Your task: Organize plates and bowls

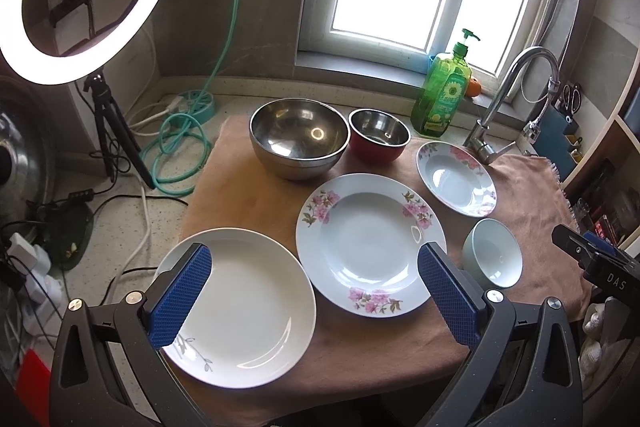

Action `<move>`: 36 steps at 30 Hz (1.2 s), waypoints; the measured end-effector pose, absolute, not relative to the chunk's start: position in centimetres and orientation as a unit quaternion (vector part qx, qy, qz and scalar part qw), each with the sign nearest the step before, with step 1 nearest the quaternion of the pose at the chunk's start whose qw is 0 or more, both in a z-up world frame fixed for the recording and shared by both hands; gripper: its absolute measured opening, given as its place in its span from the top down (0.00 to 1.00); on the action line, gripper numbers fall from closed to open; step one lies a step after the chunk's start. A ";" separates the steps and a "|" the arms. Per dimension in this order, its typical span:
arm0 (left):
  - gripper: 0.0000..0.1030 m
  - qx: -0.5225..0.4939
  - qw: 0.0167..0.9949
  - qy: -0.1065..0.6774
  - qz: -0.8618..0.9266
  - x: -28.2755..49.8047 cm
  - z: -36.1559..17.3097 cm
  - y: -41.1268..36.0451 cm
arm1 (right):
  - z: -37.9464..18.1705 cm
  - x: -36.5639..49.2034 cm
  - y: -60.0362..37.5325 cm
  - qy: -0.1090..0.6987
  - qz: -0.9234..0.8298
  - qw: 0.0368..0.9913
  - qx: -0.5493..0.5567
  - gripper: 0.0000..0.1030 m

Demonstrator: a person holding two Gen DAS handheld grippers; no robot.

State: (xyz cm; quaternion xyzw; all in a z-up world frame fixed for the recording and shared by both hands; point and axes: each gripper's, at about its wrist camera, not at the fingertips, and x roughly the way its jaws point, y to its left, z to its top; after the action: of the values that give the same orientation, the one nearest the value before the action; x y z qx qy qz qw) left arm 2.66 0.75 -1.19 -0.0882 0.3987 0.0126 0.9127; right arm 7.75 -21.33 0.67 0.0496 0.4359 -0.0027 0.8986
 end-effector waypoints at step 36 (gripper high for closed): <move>0.60 -0.112 0.845 0.514 -0.091 12.3 -8.8 3.5 | -9.8 8.5 -18.1 0.559 0.132 0.803 0.156 0.59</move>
State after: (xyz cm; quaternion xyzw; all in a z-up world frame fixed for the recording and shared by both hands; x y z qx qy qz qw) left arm 12.26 3.50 -8.79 -0.1124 0.5141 -0.0912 0.8454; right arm 8.46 -18.10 -9.81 0.1560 0.5592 0.1320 0.8035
